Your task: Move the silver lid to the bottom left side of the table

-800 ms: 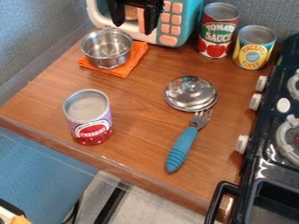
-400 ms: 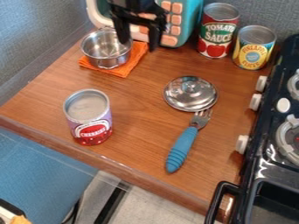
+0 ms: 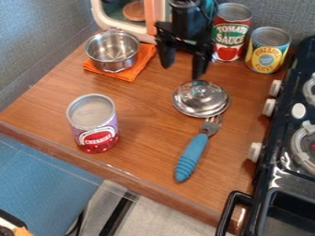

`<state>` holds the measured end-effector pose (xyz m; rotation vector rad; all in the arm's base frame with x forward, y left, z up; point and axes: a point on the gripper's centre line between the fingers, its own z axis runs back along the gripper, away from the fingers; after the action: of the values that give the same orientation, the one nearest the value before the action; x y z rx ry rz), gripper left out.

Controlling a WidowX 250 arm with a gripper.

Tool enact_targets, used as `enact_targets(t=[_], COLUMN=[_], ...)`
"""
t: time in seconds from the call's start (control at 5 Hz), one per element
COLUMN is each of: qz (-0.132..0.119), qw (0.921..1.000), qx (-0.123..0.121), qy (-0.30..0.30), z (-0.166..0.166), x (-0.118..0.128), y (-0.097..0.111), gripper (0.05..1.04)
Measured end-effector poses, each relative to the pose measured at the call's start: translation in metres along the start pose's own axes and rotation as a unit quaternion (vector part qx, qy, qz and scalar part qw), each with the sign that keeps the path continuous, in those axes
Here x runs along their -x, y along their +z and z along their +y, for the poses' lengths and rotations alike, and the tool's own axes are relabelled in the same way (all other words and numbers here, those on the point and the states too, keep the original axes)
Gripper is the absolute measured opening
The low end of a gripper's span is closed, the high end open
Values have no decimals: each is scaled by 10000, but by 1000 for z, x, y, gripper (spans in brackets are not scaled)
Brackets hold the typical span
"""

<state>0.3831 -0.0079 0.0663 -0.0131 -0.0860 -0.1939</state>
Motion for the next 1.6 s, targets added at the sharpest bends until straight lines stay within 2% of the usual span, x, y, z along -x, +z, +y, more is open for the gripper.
enact_targets(t=[0.4,0.6,0.8,1.0,1.4,1.6], qz=[434,426,378,343,323,339], qw=[9989,9989,9991,9993,9993,9993], qx=[-72,-71,-56,-28,4,-2], qy=[-150,-196,-207,-158,-163,-143], z=[-16,-19,-21,-22,-23,-22], x=[4,0,-4,-5,-11,-12], y=[-29,-30,-30,-30,-31,-32], gripper=[969,828,526,379,959,1008])
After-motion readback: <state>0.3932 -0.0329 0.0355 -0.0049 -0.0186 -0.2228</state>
